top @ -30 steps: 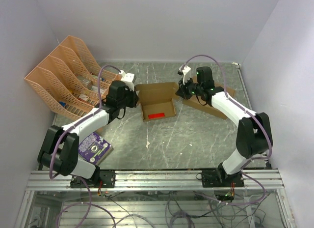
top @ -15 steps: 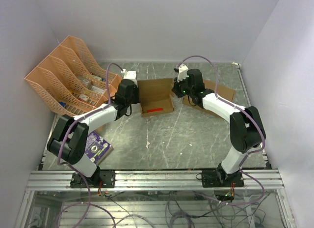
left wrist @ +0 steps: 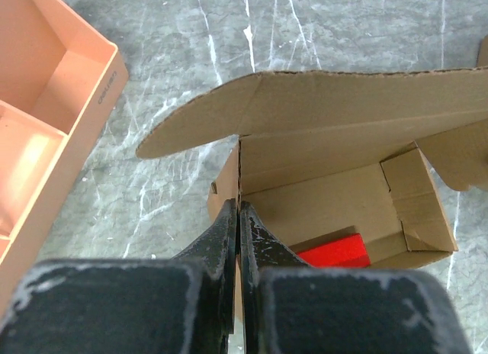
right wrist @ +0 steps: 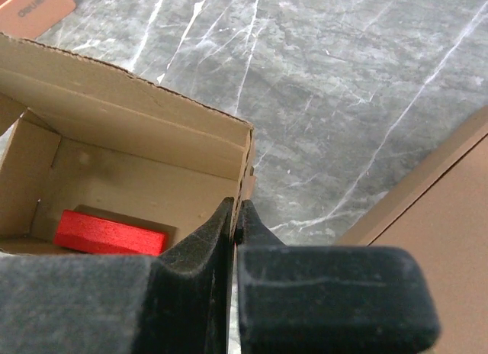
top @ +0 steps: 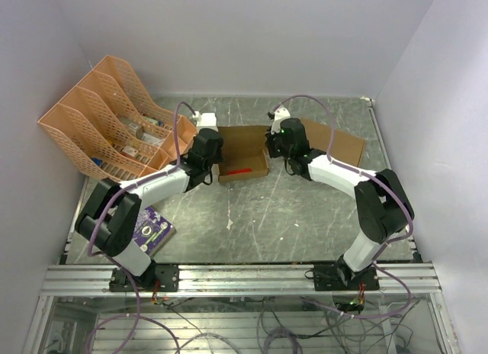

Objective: Fold the paper box

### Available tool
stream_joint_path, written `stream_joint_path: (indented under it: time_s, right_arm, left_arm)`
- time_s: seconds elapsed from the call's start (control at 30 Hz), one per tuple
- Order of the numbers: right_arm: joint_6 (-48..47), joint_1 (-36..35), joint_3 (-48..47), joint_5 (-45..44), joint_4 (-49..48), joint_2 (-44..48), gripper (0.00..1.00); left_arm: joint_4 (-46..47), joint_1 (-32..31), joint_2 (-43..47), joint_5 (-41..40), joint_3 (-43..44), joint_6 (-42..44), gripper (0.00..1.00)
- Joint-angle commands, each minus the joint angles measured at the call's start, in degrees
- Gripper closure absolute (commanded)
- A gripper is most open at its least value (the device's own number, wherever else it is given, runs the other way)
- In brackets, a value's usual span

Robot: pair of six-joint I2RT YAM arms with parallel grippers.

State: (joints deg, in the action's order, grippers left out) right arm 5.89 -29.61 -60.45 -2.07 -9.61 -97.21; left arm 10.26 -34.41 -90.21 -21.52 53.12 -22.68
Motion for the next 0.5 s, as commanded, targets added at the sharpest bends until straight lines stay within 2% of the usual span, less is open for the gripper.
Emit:
stream_joint_path:
  time_s: [0.0, 0.47]
  right_arm:
    - [2.3, -2.2, 1.3, -2.0, -3.3, 1.7, 1.00]
    - [5.2, -5.8, 8.4, -7.8, -8.3, 5.4, 1.00]
  left_arm:
    - [5.8, -2.3, -1.1, -3.2, 0.2, -2.0, 0.93]
    - [9.1, -5.9, -0.9, -11.4, -3.1, -4.3, 0.93]
